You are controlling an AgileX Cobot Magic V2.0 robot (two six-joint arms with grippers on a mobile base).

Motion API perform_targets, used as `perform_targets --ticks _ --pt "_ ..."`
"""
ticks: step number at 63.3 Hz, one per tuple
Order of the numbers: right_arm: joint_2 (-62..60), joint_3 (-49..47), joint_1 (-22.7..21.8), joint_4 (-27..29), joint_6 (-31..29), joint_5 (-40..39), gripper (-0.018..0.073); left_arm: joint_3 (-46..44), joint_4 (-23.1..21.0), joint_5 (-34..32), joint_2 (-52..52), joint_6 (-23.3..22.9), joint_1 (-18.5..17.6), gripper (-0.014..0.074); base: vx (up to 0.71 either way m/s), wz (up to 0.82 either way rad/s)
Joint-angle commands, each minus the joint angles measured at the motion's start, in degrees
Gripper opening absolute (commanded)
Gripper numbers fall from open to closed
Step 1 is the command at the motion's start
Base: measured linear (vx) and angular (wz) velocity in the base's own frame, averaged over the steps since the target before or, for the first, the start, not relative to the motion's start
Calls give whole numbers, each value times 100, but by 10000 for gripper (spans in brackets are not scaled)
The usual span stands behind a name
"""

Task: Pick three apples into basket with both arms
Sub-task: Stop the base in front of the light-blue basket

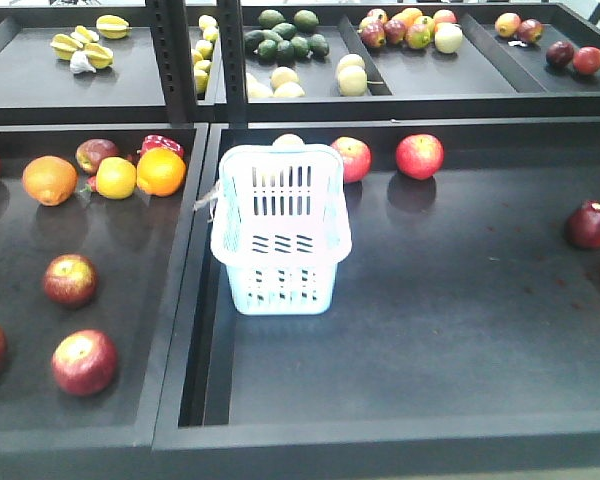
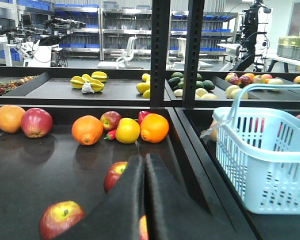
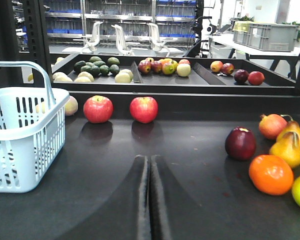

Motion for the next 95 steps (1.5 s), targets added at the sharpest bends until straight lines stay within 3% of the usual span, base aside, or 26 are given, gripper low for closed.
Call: perform_targets --ticks 1,95 --pt "-65 77 -28 -34 -51 -394 -5 134 -37 -398 -82 -9 8 -6 14 5" --pt "-65 77 -28 -34 -51 -400 -5 134 -37 -398 -82 -9 8 -6 6 2"
